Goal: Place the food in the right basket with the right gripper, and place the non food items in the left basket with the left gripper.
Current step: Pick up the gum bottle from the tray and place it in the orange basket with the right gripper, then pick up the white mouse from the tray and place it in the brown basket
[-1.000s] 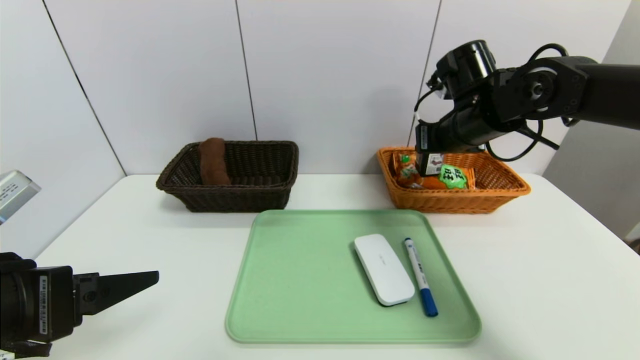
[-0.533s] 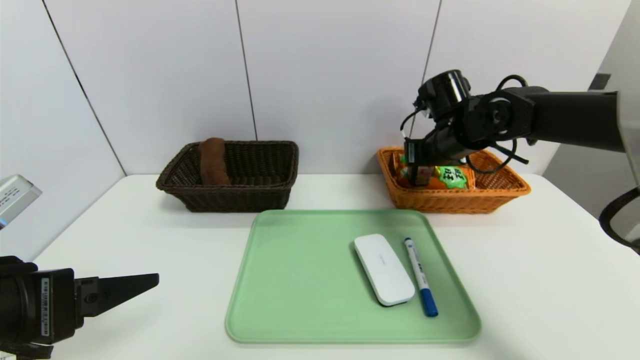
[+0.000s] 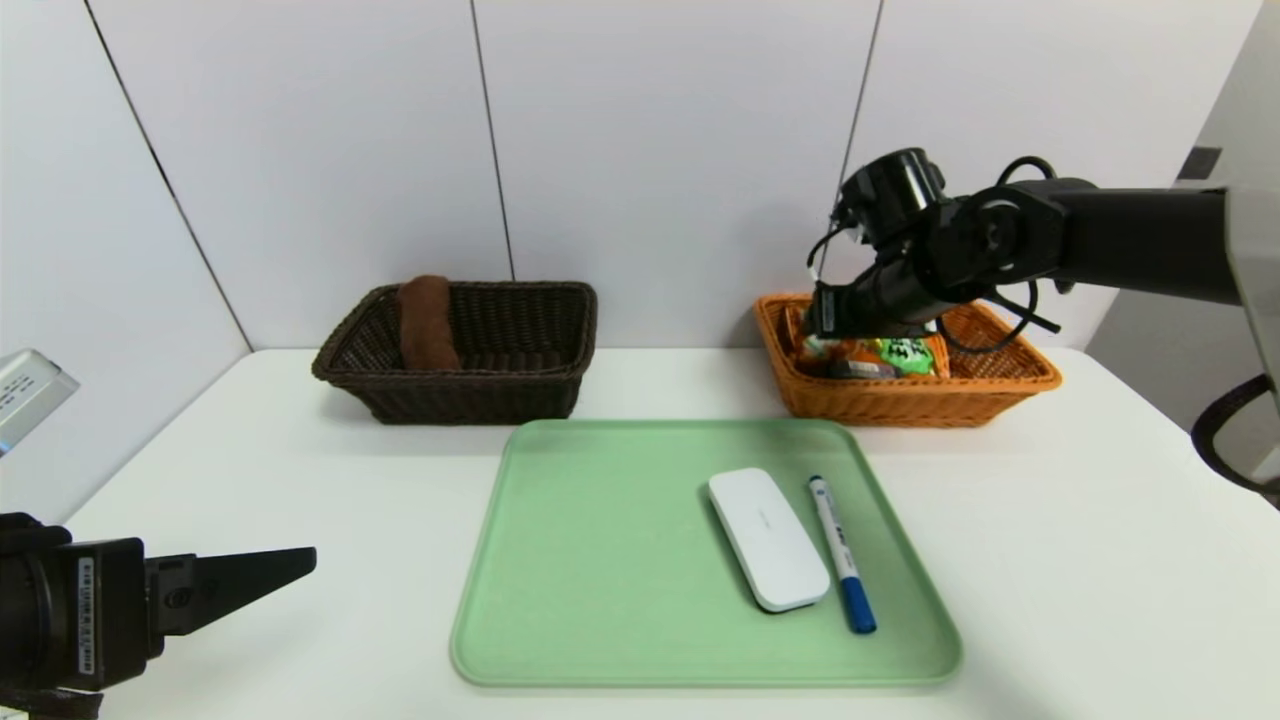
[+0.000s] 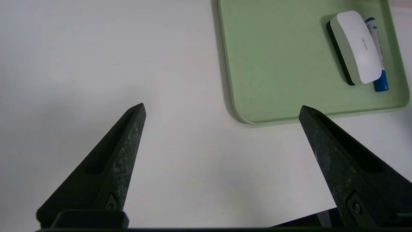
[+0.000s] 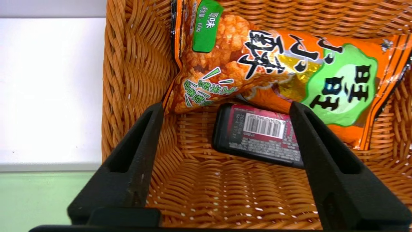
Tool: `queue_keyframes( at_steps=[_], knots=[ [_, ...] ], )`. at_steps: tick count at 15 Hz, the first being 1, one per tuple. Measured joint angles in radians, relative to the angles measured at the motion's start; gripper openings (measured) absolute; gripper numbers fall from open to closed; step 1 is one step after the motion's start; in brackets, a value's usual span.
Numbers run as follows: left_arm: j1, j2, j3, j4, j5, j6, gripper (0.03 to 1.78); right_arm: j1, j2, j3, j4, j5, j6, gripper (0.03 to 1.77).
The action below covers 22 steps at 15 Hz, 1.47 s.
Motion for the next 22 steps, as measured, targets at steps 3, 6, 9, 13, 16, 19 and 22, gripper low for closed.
queue_keyframes(
  at_steps=[3,6,9,13,16,19,22],
  knots=[
    [0.000,-0.001,0.000,0.000,-0.001,0.000,1.69,-0.021,-0.056,-0.001,0.017,0.035,-0.005,1.48],
    [0.000,-0.007,0.000,0.000,-0.002,0.001,1.69,-0.050,-0.142,-0.001,0.049,0.040,-0.006,1.55],
    [0.000,-0.012,0.000,-0.001,-0.002,0.001,1.69,-0.064,-0.244,0.001,0.170,0.078,0.011,1.60],
    [-0.001,-0.010,-0.006,-0.002,-0.002,0.001,1.69,-0.058,-0.380,0.010,0.390,0.129,0.044,1.65],
    [-0.001,0.012,-0.017,-0.019,-0.001,0.010,1.69,-0.059,-0.482,0.031,0.482,0.204,0.041,1.67],
    [-0.012,0.060,-0.034,-0.056,-0.002,0.025,1.69,-0.052,-0.582,0.100,0.543,0.271,0.037,1.68],
    [-0.048,0.137,-0.095,-0.074,0.001,0.027,1.69,-0.051,-0.650,0.194,0.544,0.282,0.032,1.69]
  ],
)
